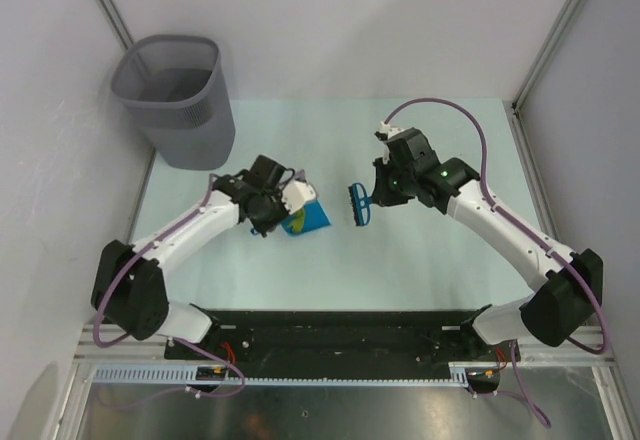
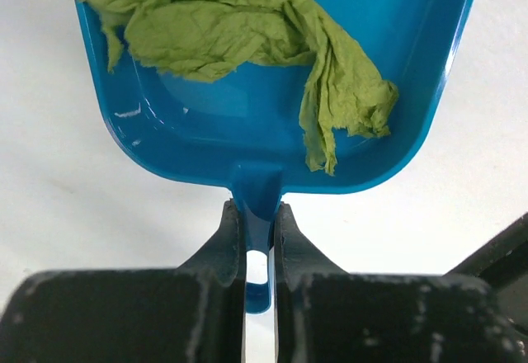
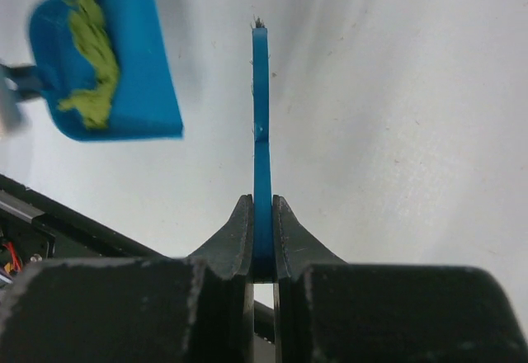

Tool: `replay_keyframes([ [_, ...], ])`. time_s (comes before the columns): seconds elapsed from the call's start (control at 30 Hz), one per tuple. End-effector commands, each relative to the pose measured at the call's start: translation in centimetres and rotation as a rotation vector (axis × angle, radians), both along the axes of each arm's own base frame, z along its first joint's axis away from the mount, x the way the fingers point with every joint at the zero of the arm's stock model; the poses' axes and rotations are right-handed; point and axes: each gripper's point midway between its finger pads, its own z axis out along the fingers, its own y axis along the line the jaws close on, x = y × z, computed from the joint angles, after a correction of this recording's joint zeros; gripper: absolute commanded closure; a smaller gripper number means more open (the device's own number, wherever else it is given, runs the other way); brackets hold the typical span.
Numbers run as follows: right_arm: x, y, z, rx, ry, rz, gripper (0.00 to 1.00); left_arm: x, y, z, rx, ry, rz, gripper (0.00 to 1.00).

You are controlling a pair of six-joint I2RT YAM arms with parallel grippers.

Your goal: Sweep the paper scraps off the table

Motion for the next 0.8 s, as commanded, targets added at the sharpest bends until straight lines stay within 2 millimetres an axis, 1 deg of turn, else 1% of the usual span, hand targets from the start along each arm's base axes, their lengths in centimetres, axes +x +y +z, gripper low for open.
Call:
replay_keyframes([
  [0.0,0.3,-0.7,1.6,-0.012,-0.043,-0.007,1.00,3.3,-0.1,5.4,-0.146,-0.120,0.126,1.00],
  [0.03,0.2,-0.8,1.5,-0.016,-0.040,-0.004,1.00,3.8,0.3,5.8,-0.142,-0.135,0.150,1.00],
  [0.07,0.1,-0.9,1.6,-0.019,-0.040,-0.002,1.00,4.5,0.4,6.8,-0.148,-0.162,0.169,1.00],
  [0.13,0.3,-1.6,1.7,-0.041,-0.053,-0.025,1.00,5.8,1.2,7.9,-0.165,-0.187,0.235,1.00],
  [0.17,0.2,-1.6,1.7,-0.044,-0.053,-0.024,1.00,6.9,1.3,9.8,-0.193,-0.224,0.263,1.00],
  [0.2,0.2,-1.8,1.7,-0.049,-0.057,-0.026,1.00,7.9,2.3,10.7,-0.210,-0.241,0.316,1.00],
  [0.23,0.1,-1.9,1.6,-0.054,-0.052,-0.028,1.00,8.6,2.7,11.7,-0.235,-0.257,0.353,1.00],
  [0.27,0.0,-2.0,1.6,-0.058,-0.050,-0.028,1.00,9.8,3.0,14.2,-0.266,-0.309,0.382,1.00],
  [0.3,0.0,-2.1,1.5,-0.063,-0.050,-0.029,1.00,10.6,4.1,15.2,-0.278,-0.332,0.427,1.00],
  [0.33,-0.1,-2.2,1.5,-0.066,-0.047,-0.030,1.00,11.1,4.5,16.3,-0.295,-0.354,0.452,1.00],
  [0.37,-0.1,-2.3,1.4,-0.071,-0.044,-0.031,1.00,12.0,4.9,18.7,-0.321,-0.411,0.470,1.00],
  [0.4,-0.2,-2.4,1.4,-0.072,-0.043,-0.034,1.00,12.4,5.7,19.8,-0.329,-0.439,0.498,1.00],
  [0.43,-0.2,-2.4,1.2,-0.074,-0.039,-0.035,1.00,12.8,6.0,20.9,-0.333,-0.465,0.508,1.00],
  [0.47,-0.3,-2.4,1.0,-0.076,-0.035,-0.031,1.00,13.3,6.3,22.9,-0.349,-0.514,0.520,1.00],
  [0.53,-0.4,-2.3,0.9,-0.073,-0.029,-0.027,1.00,14.0,7.4,24.6,-0.353,-0.559,0.558,1.00],
  [0.57,-0.5,-2.3,0.6,-0.078,-0.023,-0.026,1.00,14.4,7.9,26.4,-0.371,-0.601,0.571,1.00],
  [0.6,-0.6,-2.2,0.6,-0.073,-0.021,-0.021,1.00,15.0,9.3,26.9,-0.347,-0.626,0.621,1.00],
  [0.63,-0.6,-2.2,0.5,-0.075,-0.020,-0.021,1.00,15.3,10.1,27.6,-0.343,-0.650,0.648,1.00],
  [0.67,-0.7,-2.1,0.4,-0.075,-0.016,-0.018,1.00,15.5,10.8,29.2,-0.351,-0.684,0.670,1.00],
  [0.7,-0.9,-2.1,0.2,-0.078,-0.014,-0.013,1.00,16.0,11.9,29.4,-0.338,-0.693,0.701,1.00],
  [0.77,-0.9,-2.1,0.0,-0.085,-0.008,-0.013,1.00,16.2,13.5,30.6,-0.298,-0.715,0.750,1.00],
])
